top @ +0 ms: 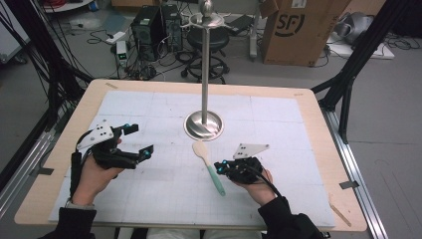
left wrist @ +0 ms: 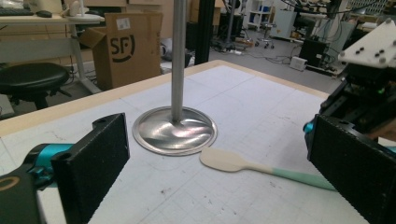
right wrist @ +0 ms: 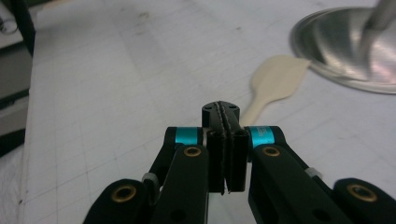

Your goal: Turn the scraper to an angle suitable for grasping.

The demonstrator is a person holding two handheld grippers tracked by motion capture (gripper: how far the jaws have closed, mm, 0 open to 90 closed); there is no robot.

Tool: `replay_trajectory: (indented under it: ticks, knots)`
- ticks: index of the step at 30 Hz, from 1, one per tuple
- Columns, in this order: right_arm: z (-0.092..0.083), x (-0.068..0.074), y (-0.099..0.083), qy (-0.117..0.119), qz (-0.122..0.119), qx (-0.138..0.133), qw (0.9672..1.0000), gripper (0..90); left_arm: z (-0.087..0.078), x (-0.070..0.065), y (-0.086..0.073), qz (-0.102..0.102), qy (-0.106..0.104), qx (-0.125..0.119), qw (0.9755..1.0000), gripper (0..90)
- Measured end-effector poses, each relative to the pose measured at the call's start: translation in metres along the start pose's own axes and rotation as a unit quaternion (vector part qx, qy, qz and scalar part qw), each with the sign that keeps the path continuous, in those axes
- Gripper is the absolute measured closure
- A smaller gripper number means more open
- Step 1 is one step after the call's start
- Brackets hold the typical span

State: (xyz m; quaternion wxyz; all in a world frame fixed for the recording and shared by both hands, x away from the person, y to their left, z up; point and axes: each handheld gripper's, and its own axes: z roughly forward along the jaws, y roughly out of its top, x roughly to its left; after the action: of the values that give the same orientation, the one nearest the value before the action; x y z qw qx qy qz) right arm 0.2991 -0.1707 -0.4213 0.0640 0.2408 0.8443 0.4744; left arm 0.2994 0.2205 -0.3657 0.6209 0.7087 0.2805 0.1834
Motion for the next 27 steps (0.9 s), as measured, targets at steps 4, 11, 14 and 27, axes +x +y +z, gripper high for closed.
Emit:
replay_trajectory:
  ticks: [4, 11, 14, 27]
  knots:
    - [0.016, 0.010, -0.001, 0.007, -0.008, 0.024, 0.9996, 89.8, -0.002, 0.001, -0.001, -0.002, 0.003, 0.002, 1.0000, 6.0]
    - [0.034, 0.019, -0.006, 0.019, -0.007, 0.065, 0.9977, 90.0, -0.002, 0.002, -0.003, -0.008, 0.004, 0.008, 0.9999, 6.0]
    - [0.038, 0.020, -0.008, 0.017, -0.003, 0.085, 0.9963, 90.0, -0.004, 0.003, -0.005, -0.009, 0.006, 0.010, 0.9999, 6.0]
    - [0.030, 0.012, -0.006, 0.001, 0.033, 0.114, 0.9929, 90.0, -0.006, 0.002, -0.006, -0.007, 0.003, 0.008, 0.9999, 6.1]
